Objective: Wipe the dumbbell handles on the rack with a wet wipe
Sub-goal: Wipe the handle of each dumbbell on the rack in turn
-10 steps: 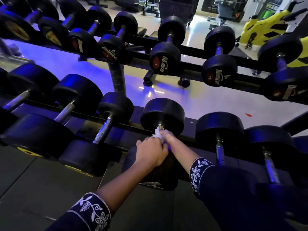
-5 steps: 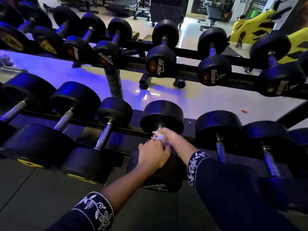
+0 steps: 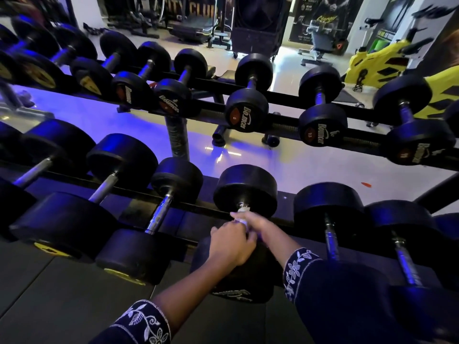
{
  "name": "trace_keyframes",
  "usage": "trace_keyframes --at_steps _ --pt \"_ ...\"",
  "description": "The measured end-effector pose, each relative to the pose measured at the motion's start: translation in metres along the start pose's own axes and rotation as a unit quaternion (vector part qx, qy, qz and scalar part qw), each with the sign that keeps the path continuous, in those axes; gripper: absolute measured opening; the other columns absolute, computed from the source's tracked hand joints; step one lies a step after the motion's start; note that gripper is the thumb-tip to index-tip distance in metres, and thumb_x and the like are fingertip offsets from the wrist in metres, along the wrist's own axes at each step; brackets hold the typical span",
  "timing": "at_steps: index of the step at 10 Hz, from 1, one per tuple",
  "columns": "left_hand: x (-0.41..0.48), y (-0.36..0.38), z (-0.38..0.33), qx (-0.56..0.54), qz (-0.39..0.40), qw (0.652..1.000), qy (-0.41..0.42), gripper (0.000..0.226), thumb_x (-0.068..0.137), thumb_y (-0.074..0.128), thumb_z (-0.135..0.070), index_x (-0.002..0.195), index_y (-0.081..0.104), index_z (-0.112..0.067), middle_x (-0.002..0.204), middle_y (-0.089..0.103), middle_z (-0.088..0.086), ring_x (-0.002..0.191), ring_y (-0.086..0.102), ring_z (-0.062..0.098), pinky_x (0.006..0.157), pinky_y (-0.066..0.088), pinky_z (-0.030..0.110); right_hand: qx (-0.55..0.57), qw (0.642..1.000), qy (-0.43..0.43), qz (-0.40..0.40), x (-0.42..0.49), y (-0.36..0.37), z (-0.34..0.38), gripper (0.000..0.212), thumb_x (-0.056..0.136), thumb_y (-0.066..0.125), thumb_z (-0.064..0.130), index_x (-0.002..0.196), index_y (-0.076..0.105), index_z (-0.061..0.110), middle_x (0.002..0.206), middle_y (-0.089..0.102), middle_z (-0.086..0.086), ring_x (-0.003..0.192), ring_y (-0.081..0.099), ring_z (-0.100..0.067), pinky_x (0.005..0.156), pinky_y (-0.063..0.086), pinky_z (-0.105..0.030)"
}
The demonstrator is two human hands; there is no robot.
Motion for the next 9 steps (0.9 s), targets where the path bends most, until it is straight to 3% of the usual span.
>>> trace_keyframes --at_steps 1,2,3,4,5,6,7,9 --pt "-0.003 0.002 0.007 -0.016 0.002 0.999 0.035 0.038 0.096 0.038 -0.044 0.110 0.065 -0.021 0.112 0.068 0.005 0.107 0.061 0.024 0.090 0.039 0.038 -0.047 0.999 -0.004 0.002 0.012 -0.007 -0.023 0.040 0.087 0.059 0.027 0.119 0.059 0.004 0.090 0.058 0.004 0.078 0.057 -0.008 0.077 0.049 -0.024" --pt "-0.002 0.001 0.012 -0.026 0.017 0.998 0.049 0.039 0.097 0.039 -0.047 0.105 0.065 -0.019 0.111 0.068 0.006 0.106 0.061 0.026 0.085 0.041 0.036 -0.007 1.000 -0.026 0.002 -0.019 -0.014 -0.014 0.019 0.085 0.058 0.028 0.094 0.061 0.012 0.088 0.058 0.005 0.076 0.056 -0.008 0.070 0.049 -0.023" --pt "0.000 -0.003 0.010 -0.024 0.031 0.999 0.032 0.042 0.098 0.039 -0.047 0.095 0.064 -0.014 0.106 0.067 0.011 0.104 0.061 0.032 0.078 0.042 0.036 0.121 0.992 -0.022 -0.040 -0.026 -0.016 0.011 0.021 0.077 0.058 0.016 0.097 0.054 0.012 0.080 0.051 -0.001 0.068 0.052 -0.015 0.062 0.048 -0.031" --pt "0.002 -0.005 0.013 -0.055 0.031 0.998 -0.011 0.043 0.097 0.040 -0.047 0.096 0.066 -0.012 0.108 0.065 0.014 0.105 0.060 0.035 0.081 0.045 0.037 0.038 0.996 -0.048 -0.071 -0.024 -0.009 0.023 0.052 0.078 0.054 0.006 0.129 0.043 0.003 0.088 0.049 -0.004 0.076 0.053 -0.019 0.059 0.047 -0.029" --pt "0.002 -0.005 0.015 -0.082 0.020 0.996 -0.028 0.042 0.096 0.042 -0.046 0.093 0.066 -0.012 0.106 0.065 0.013 0.103 0.060 0.034 0.081 0.045 0.038 -0.246 0.947 -0.124 -0.167 -0.028 -0.009 0.016 0.023 0.077 0.066 0.011 0.098 0.055 0.012 0.098 0.056 -0.012 0.089 0.053 -0.024 0.064 0.038 -0.025" --pt "0.002 -0.005 0.016 -0.093 0.012 0.995 -0.027 0.040 0.094 0.044 -0.045 0.092 0.067 -0.012 0.102 0.066 0.012 0.101 0.061 0.033 0.079 0.046 0.037 -0.306 0.903 -0.200 -0.225 -0.029 -0.017 0.003 0.025 0.069 0.074 0.018 0.059 0.052 0.023 0.094 0.059 -0.011 0.082 0.054 -0.023 0.061 0.033 -0.023" --pt "0.003 -0.005 0.016 -0.088 0.012 0.996 -0.025 0.039 0.094 0.044 -0.045 0.094 0.066 -0.012 0.105 0.066 0.012 0.102 0.061 0.033 0.079 0.045 0.037 -0.326 0.895 -0.221 -0.208 -0.032 -0.017 0.007 0.020 0.069 0.073 0.014 0.060 0.057 0.020 0.076 0.056 -0.002 0.074 0.054 -0.018 0.057 0.033 -0.024" --pt "0.004 -0.005 0.017 -0.095 0.010 0.995 -0.015 0.034 0.093 0.045 -0.041 0.076 0.058 -0.016 0.092 0.065 0.011 0.093 0.063 0.033 0.070 0.042 0.035 -0.266 0.889 -0.241 -0.286 -0.023 -0.016 0.021 0.017 0.071 0.077 0.015 0.086 0.071 0.013 0.089 0.071 -0.002 0.084 0.062 -0.018 0.075 0.047 -0.025"
Point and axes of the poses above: each hand's wrist, its own x-axis towards the middle knuckle, its own y-axis out of the palm, z = x × y, the point moved 2 cm from there along x, towards the middle knuckle
